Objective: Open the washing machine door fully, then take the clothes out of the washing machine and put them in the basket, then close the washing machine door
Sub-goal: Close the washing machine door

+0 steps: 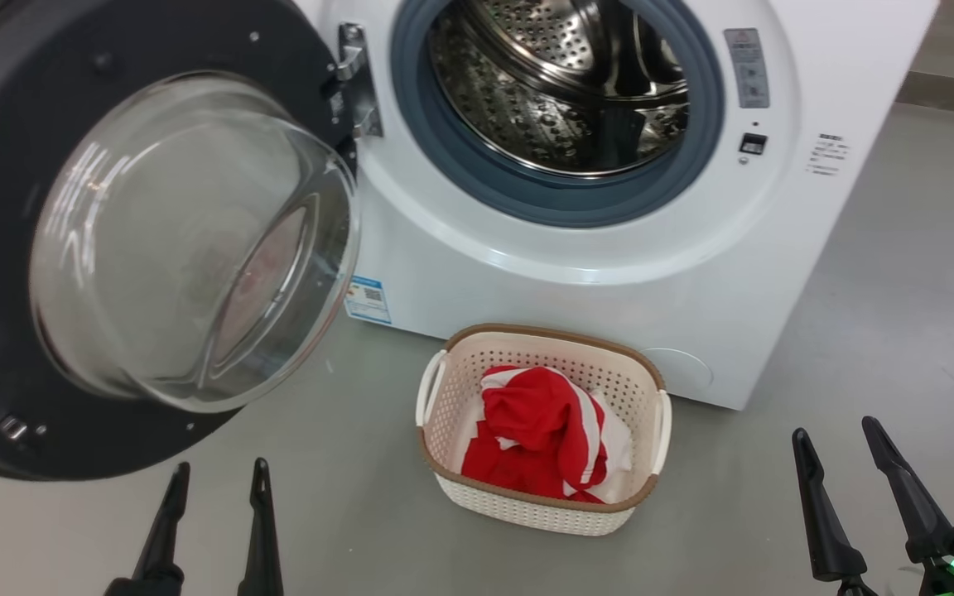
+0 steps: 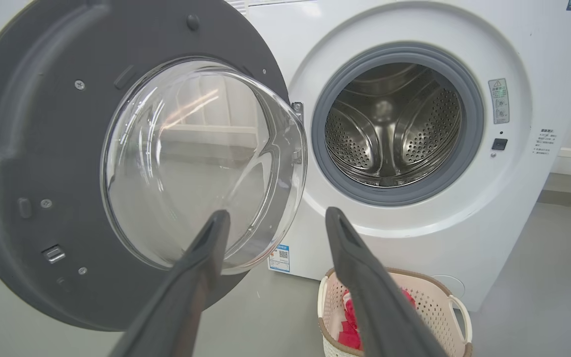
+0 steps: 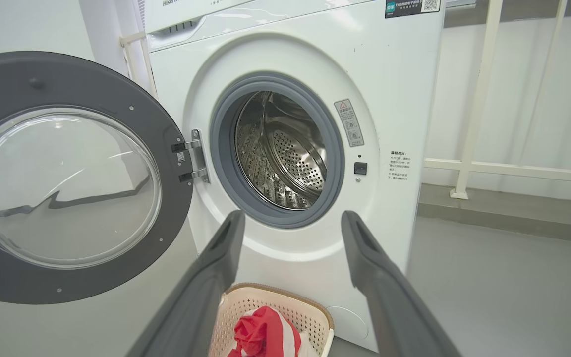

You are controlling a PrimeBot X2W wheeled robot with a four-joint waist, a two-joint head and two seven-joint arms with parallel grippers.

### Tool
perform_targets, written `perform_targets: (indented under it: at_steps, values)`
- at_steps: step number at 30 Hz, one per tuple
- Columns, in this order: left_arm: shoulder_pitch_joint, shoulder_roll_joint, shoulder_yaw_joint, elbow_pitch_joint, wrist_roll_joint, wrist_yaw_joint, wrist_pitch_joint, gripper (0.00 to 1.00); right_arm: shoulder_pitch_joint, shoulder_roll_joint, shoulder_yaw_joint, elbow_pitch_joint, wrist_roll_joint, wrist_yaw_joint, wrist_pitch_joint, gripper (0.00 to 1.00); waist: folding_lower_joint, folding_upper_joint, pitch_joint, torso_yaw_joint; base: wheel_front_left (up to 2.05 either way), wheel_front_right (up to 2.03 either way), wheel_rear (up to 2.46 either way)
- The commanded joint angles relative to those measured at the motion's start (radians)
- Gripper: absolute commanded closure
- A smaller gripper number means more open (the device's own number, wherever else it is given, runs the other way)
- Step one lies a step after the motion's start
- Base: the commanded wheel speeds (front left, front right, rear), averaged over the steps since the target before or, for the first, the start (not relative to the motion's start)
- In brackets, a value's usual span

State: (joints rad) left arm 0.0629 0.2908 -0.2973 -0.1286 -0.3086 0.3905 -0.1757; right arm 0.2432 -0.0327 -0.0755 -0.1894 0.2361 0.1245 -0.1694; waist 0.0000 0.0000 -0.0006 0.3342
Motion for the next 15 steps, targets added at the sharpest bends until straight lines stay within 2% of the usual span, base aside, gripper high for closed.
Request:
perform_targets:
  at_steps: [1,15]
  values:
    - [-0.028,0.011,0.039,-0.036,0.012,0.014,0.003,0.0,-0.029,-0.018,0.026,-0.032,-0.012,0.006,0.001,0.0,0.0,0.0,-0.001,0.043,0.0,0.0,0.0]
    - [-0.023,0.016,0.043,-0.031,0.005,0.017,-0.012,0.0,-0.029,-0.018,0.03,-0.037,-0.016,0.006,0.008,0.0,0.0,0.0,-0.001,0.092,0.0,0.0,0.0]
